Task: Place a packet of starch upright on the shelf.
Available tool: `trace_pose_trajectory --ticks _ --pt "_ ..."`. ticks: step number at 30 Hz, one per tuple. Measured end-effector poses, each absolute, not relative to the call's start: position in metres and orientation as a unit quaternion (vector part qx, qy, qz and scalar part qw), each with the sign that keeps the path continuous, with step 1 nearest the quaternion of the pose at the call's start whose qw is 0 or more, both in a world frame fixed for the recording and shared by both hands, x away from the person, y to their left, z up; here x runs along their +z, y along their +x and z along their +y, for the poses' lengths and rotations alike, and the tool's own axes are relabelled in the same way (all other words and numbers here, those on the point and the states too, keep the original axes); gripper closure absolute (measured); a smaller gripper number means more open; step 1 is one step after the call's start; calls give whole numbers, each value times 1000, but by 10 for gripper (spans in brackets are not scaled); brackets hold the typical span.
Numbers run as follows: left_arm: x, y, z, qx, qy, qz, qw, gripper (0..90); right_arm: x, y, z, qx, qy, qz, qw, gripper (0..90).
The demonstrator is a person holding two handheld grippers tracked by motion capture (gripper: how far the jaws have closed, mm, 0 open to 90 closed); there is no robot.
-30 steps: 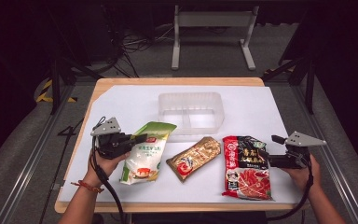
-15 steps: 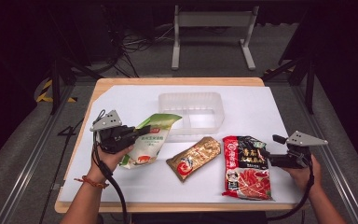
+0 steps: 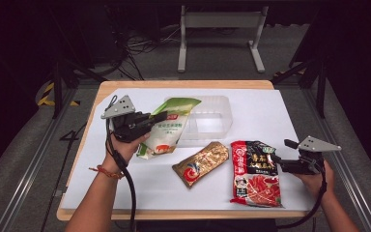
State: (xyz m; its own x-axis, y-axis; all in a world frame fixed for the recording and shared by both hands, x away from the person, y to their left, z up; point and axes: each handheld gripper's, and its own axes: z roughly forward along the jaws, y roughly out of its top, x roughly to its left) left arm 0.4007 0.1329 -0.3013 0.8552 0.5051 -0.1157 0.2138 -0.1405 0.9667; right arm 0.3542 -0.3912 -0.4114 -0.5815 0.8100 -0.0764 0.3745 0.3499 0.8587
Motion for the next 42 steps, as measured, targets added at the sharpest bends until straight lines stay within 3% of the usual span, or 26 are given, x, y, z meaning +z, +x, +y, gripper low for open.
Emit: trace_pose_trajectory --ticks 16,42 --pt "-287 437 113 141 734 268 608 899 -413 354 -391 420 379 784 257 195" --pt "-306 507 81 177 725 337 574 899 -413 353 -391 422 377 785 252 195"
